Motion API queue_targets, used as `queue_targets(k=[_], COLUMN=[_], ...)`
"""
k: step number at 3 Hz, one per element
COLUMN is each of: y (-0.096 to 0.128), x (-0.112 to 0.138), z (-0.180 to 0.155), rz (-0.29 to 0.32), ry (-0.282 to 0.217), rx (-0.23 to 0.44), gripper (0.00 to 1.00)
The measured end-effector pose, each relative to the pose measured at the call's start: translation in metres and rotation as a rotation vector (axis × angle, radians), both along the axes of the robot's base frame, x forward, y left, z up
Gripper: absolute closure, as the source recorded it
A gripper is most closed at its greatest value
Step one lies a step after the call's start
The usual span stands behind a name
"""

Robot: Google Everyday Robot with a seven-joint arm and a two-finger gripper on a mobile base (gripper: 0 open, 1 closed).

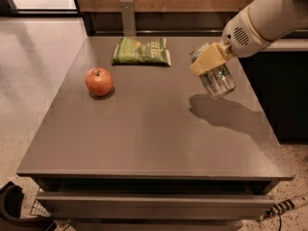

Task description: Place 7up can upright

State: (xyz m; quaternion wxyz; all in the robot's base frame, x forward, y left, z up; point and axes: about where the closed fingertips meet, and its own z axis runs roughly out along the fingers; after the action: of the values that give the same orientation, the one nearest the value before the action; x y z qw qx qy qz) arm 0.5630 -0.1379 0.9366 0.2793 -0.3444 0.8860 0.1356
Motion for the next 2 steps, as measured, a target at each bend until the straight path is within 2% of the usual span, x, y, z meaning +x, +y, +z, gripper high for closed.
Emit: queue_targets(k=[1,2], y=[-0.0008,0.0017], x=[0.0102,0.0007], z=[0.0028,0.0021], rz=[0.116,0.273], ry=[-0.044,-0.141], rx=[0.175,0.371], gripper=[1.00,1.00])
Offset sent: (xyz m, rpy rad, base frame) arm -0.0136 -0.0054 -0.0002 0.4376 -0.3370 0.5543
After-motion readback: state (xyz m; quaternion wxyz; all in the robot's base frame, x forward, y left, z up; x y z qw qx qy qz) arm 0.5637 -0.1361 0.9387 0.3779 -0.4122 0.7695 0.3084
